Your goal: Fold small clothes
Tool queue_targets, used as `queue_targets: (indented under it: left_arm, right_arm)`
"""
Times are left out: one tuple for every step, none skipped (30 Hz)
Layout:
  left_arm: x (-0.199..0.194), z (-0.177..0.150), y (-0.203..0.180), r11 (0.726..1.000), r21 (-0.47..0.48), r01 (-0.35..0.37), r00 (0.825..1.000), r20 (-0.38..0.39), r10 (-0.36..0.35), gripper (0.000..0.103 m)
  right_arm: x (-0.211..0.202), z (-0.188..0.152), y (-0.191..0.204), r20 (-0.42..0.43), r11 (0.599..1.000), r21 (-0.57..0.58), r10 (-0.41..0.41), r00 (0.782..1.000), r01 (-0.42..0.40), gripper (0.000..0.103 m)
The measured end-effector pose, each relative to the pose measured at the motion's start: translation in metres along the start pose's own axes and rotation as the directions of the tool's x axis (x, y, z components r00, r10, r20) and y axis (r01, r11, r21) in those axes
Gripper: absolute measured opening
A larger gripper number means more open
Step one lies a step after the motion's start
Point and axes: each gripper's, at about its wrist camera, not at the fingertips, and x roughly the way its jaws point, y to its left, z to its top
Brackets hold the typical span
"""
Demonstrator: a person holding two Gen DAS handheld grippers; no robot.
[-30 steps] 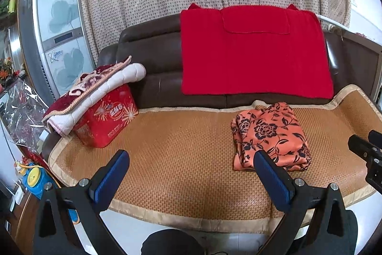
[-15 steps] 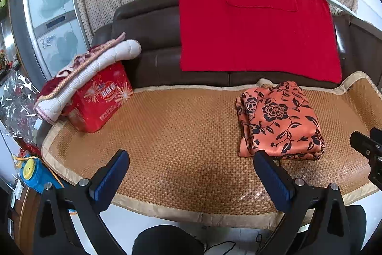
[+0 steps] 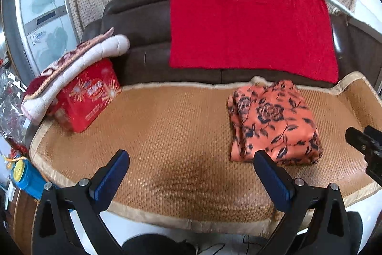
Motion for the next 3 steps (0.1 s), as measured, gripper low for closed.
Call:
queue_targets:
  left_arm:
    - [0.002,0.008,0.003,1.000,-0.002,0.026,1.000,0.010,-0.026,0.103]
    - [0.006,0.015,0.008,0.999,-0.012,0.047,0.999,0.009,-0.047,0.103]
    - [0.013,0.023,0.014,0.997,-0.029,0.066,0.998,0.006,-0.065,0.103]
  right_arm:
    - [0.002,0.004,-0.002,0.009,1.000,-0.006,-0.001,1.000,0.002,0.065]
    - [0.006,0.010,-0.005,0.019,1.000,-0.012,0.002,1.000,-0.001,0.065]
    - [0.012,0.016,-0.011,0.025,1.000,-0.014,0.004,1.000,-0.004,0.065]
